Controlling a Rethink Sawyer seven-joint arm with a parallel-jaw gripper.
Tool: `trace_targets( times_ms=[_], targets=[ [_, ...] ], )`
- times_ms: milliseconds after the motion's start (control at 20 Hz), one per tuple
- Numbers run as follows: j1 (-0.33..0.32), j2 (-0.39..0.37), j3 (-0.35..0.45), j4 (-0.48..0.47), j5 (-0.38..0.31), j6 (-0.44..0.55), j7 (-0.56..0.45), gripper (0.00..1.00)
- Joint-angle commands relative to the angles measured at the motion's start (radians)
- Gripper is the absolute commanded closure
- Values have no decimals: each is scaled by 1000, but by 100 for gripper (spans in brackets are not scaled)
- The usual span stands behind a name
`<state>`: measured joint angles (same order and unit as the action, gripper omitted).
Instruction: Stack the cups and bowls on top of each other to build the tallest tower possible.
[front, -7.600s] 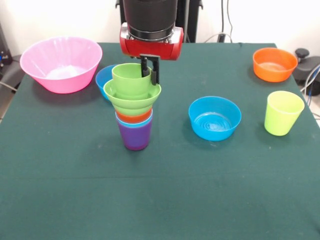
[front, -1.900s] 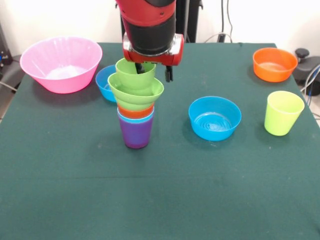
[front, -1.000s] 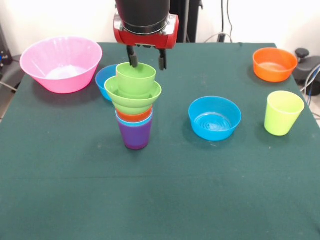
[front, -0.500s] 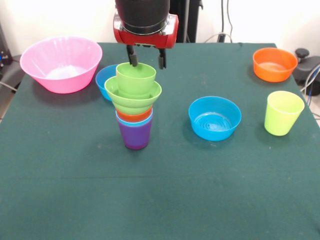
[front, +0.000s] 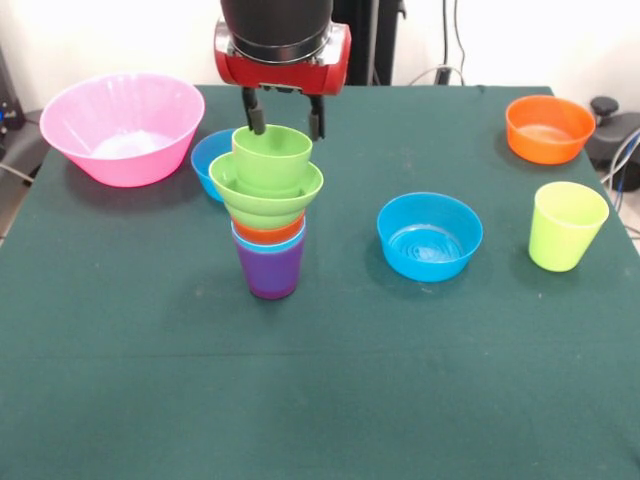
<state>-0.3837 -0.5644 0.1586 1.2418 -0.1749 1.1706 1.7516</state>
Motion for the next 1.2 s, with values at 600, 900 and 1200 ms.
trace_targets(
  times_ms=[600, 900, 1200],
  targets=[
    [68, 138, 95, -249, -63, 240, -129, 0],
    [77, 163, 95, -286, -56, 237, -123, 0],
    [77, 167, 86, -287, -56, 211, -125, 0]
  ],
)
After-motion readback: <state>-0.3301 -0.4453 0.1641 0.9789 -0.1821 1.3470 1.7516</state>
